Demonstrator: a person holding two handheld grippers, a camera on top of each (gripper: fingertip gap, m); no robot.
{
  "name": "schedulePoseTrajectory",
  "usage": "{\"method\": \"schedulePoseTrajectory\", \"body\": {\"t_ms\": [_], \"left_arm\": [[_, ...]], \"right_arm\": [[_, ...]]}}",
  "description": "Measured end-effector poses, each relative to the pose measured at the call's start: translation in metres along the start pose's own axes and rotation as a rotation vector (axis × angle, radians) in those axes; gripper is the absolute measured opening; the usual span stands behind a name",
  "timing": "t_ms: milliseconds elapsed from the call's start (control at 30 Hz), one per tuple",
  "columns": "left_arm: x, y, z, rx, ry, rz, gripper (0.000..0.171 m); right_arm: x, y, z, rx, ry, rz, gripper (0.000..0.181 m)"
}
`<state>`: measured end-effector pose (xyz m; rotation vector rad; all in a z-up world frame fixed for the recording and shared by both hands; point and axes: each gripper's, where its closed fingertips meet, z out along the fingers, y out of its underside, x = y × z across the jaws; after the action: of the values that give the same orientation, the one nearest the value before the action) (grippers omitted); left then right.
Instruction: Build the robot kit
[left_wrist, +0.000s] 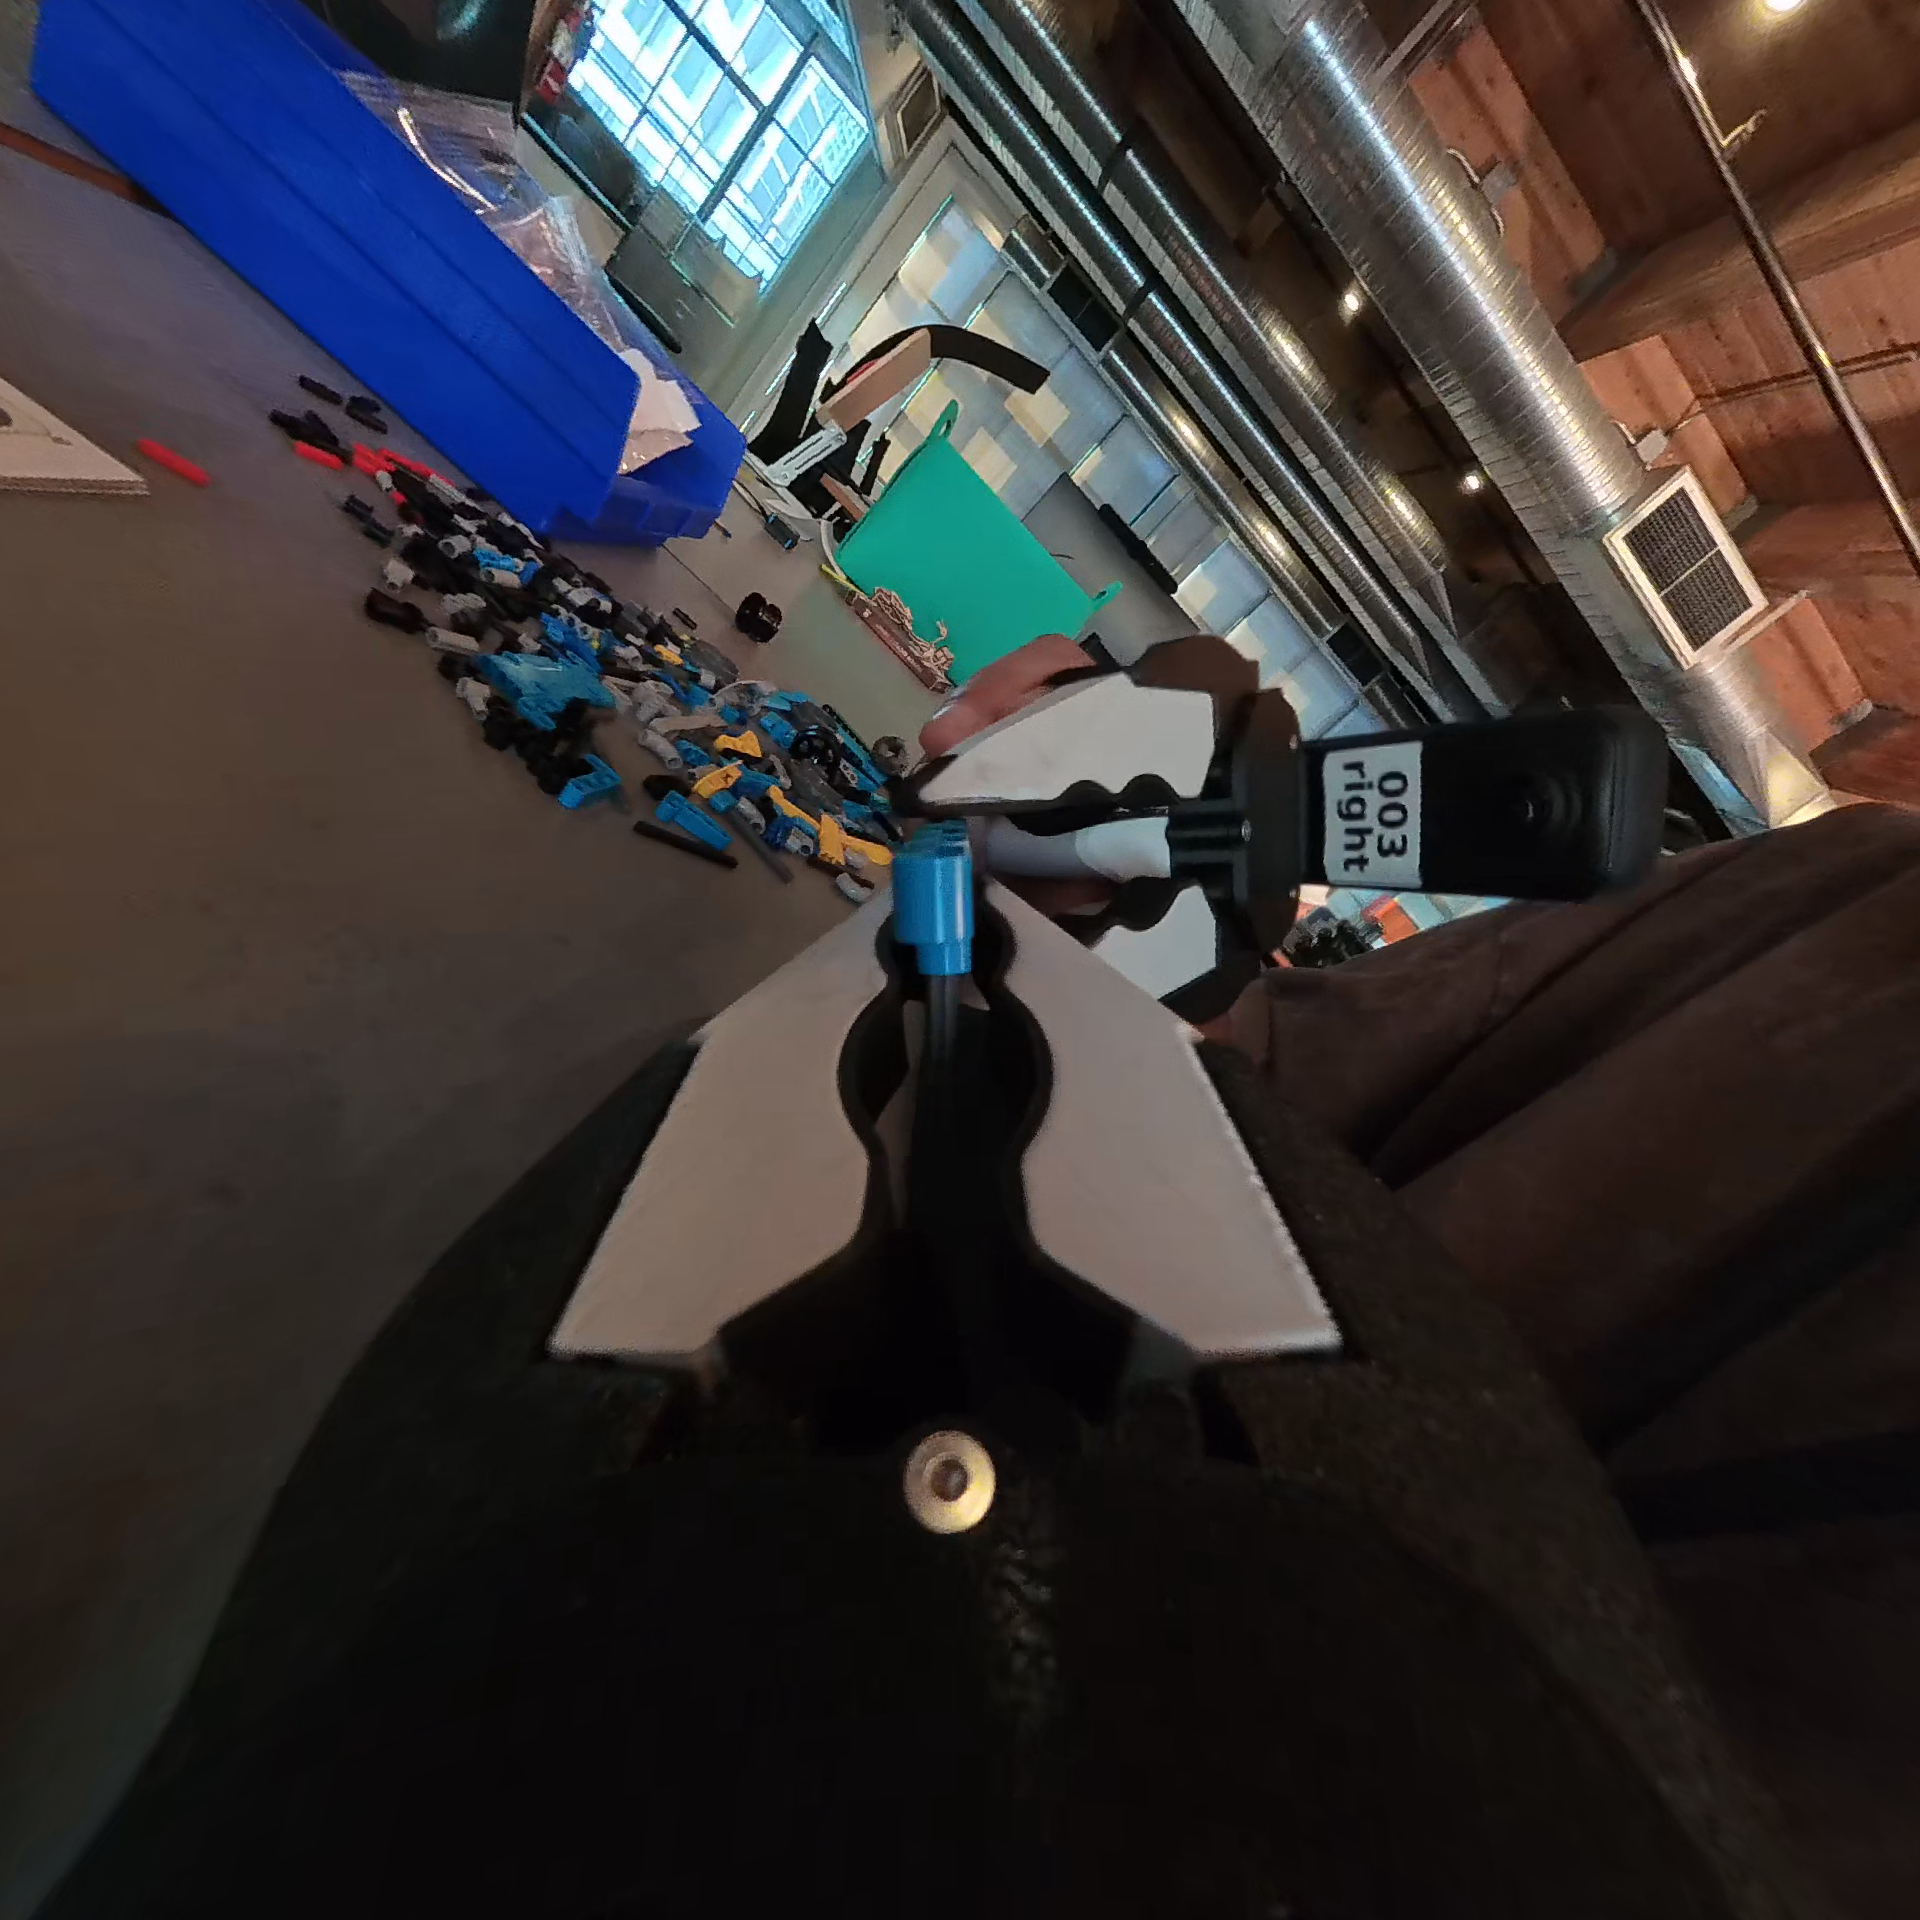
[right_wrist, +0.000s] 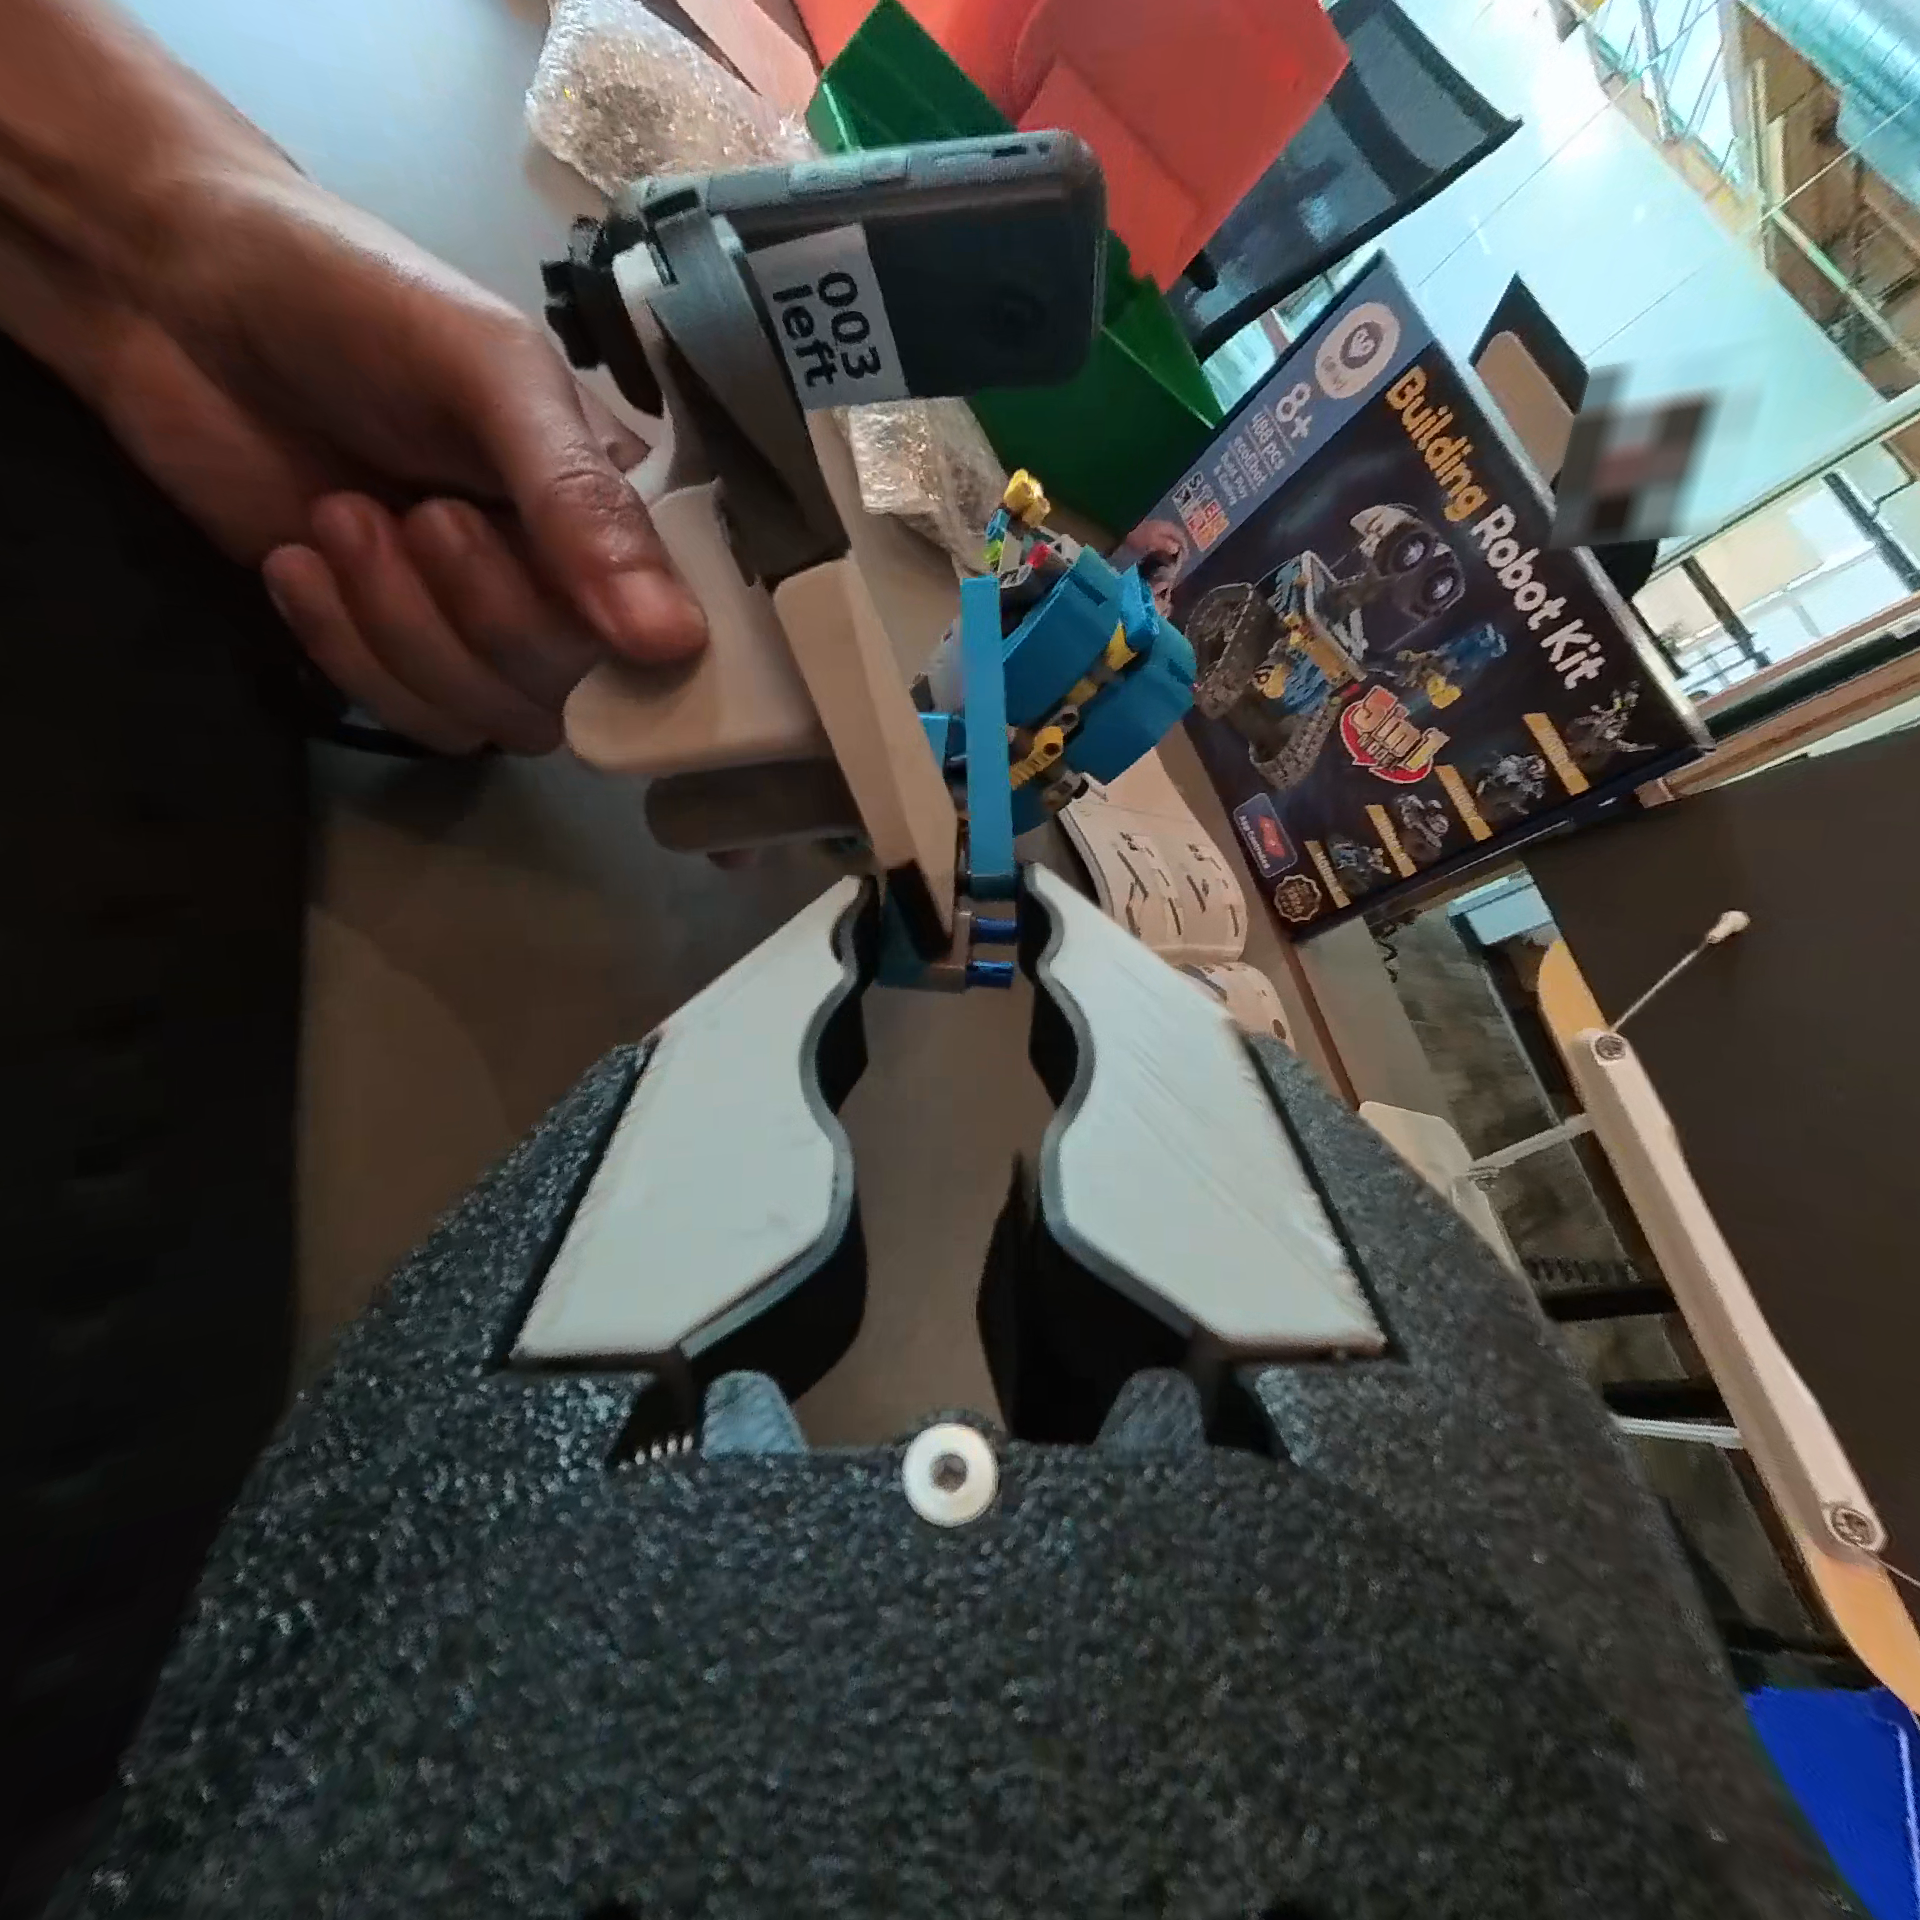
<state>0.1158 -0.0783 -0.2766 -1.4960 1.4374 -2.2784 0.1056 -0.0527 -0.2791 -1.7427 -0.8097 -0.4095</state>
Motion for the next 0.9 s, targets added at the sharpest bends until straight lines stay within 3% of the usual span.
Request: {"method": "schedulePoseTrajectory", "body": {"t_ms": [167,300,900], "left_arm": [[-0.001,0.001,-0.001,-0.008,-0.003,-0.016,0.007],[-0.006,-0.009,-0.011,0.053,-0.016,-0.056,0.007],[-0.011,0.001,-0.005,-0.01,-0.066,-0.002,0.006]], "right_arm": [[-0.002,0.002,0.001,-0.009,-0.029,-0.008,0.025],[0.004,0.011,-0.001,-0.021,-0.023,0.011,0.025],[0.002,0.022,-0.004,-0.11,-0.009,0.033,0.024]]}}
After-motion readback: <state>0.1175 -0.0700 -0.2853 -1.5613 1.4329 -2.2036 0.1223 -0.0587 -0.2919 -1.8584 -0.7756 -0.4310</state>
